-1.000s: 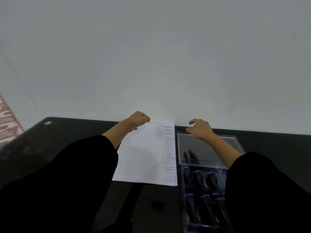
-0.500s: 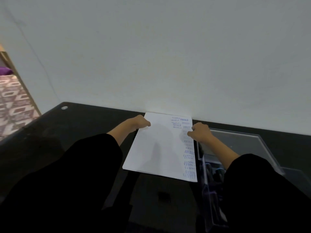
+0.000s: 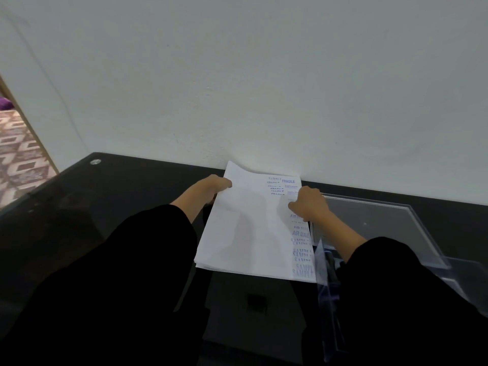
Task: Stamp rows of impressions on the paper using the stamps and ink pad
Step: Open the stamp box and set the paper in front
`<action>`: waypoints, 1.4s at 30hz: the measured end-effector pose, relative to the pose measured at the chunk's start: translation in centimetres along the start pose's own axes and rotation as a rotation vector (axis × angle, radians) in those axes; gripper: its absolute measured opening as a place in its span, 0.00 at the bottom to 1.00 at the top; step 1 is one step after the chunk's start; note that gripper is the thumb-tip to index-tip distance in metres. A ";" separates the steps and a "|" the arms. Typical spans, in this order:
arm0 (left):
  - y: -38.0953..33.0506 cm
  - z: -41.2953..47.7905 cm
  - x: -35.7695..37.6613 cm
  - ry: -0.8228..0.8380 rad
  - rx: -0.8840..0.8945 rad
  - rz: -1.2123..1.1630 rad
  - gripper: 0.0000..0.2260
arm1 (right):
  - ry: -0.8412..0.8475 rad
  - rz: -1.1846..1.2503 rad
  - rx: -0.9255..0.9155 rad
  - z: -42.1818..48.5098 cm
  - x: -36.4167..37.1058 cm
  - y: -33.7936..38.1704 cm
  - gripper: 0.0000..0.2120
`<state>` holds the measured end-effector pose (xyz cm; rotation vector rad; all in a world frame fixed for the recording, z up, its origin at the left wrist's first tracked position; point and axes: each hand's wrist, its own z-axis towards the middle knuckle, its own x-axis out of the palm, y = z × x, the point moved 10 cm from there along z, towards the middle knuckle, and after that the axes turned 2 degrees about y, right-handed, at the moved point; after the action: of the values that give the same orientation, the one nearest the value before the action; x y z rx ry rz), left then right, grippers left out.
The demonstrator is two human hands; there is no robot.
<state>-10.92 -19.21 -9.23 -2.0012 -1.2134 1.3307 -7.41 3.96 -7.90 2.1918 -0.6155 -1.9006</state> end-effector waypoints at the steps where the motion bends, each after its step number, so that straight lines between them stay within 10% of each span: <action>1: 0.0 -0.1 0.3 0.010 -0.004 0.015 0.24 | 0.003 0.002 -0.004 0.0 0.0 0.0 0.06; 13: -3.2 -1.2 -0.8 -0.108 0.225 -0.004 0.18 | 0.033 0.091 -0.028 0.0 -0.4 -0.3 0.16; 18: -4.3 -2.2 -2.0 -0.055 0.310 -0.200 0.18 | -0.033 0.416 0.046 0.2 -1.0 -1.7 0.30; 24: -6.9 -4.2 -3.1 0.000 0.479 -0.326 0.18 | -0.180 1.120 0.097 -0.2 -3.3 -2.5 0.17; 32: -10.3 -7.3 -6.0 -0.226 0.655 -0.474 0.19 | -0.588 0.977 -0.222 -3.4 -11.8 2.2 0.12; 42: -8.0 -9.1 -4.2 -0.199 0.578 -0.186 0.20 | -0.477 0.639 -0.269 -6.7 -10.3 3.5 0.13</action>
<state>-6.77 -17.74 2.76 -1.3478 -0.9240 1.5870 -2.61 4.23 3.89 1.1749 -0.9278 -1.9724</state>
